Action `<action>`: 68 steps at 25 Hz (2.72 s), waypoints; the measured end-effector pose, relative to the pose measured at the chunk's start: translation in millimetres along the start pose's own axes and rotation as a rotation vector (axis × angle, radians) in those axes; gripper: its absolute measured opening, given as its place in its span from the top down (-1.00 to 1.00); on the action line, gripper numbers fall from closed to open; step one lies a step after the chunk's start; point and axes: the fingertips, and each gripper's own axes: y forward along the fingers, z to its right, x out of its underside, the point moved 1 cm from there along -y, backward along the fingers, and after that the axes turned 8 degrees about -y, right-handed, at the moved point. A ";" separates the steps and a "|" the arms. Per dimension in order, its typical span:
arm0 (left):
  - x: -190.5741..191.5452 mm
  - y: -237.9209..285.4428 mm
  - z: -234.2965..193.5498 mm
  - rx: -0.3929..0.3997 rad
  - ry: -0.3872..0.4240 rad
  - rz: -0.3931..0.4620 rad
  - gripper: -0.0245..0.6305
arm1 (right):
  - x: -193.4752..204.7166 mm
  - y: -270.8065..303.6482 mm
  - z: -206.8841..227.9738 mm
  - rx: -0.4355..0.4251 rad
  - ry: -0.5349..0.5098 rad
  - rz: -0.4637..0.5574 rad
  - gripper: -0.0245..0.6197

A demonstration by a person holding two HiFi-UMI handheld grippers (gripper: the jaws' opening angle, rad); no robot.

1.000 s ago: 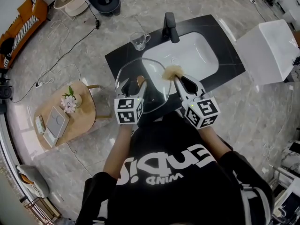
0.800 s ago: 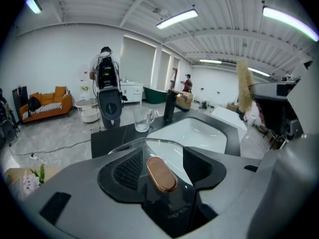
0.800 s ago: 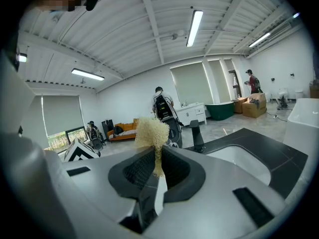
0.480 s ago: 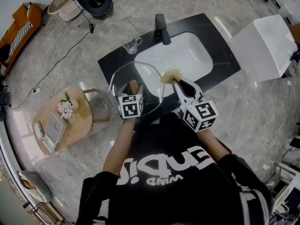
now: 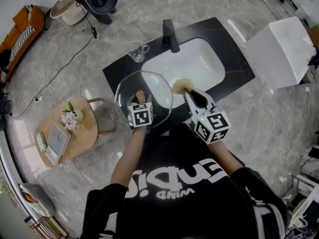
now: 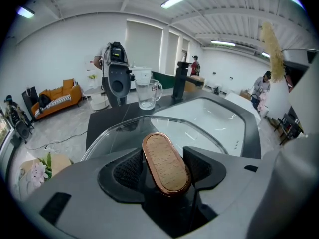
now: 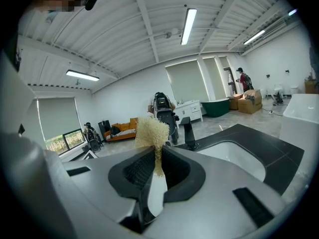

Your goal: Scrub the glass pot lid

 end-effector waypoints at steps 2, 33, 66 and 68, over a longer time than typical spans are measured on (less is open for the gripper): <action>-1.0 1.4 -0.9 -0.012 -0.004 0.003 0.14 | -0.2 0.9 1.0 -0.002 0.000 -0.002 0.81; -13.2 -19.1 -1.5 -0.019 -0.026 -0.004 0.39 | 2.4 12.6 18.0 -0.008 0.004 -0.013 0.81; -94.6 -149.2 22.6 0.844 -0.772 0.262 0.39 | -35.3 6.6 15.3 0.027 -0.046 0.070 0.81; -97.1 -153.9 30.1 0.917 -0.839 0.256 0.39 | -35.1 7.8 11.2 0.016 -0.048 0.068 0.81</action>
